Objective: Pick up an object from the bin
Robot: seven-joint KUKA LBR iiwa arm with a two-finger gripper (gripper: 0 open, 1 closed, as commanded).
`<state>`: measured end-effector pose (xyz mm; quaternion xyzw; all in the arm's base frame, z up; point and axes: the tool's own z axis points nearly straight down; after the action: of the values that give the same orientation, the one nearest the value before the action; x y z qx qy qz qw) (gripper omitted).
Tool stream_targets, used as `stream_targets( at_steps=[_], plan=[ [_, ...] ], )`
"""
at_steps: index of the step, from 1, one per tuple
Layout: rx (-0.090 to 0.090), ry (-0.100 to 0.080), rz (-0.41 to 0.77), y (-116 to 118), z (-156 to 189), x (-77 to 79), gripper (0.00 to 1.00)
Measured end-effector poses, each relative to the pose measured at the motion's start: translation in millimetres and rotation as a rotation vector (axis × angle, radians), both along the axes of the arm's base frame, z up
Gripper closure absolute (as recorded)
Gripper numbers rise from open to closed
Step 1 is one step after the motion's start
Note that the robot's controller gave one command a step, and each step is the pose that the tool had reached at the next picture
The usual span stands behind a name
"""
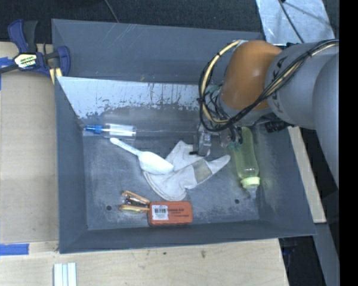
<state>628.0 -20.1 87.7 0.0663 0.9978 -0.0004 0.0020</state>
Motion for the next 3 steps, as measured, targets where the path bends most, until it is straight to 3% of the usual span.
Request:
stream_targets(
  at_steps=[1, 2, 3],
  plan=[
    [0.000, 0.000, -0.032, -6, 31, -27.1, 1.00],
    [0.001, -0.002, -0.043, -5, 43, -28.5, 1.00],
    [0.001, 0.000, -0.046, -23, 62, -33.4, 1.00]
  ],
)
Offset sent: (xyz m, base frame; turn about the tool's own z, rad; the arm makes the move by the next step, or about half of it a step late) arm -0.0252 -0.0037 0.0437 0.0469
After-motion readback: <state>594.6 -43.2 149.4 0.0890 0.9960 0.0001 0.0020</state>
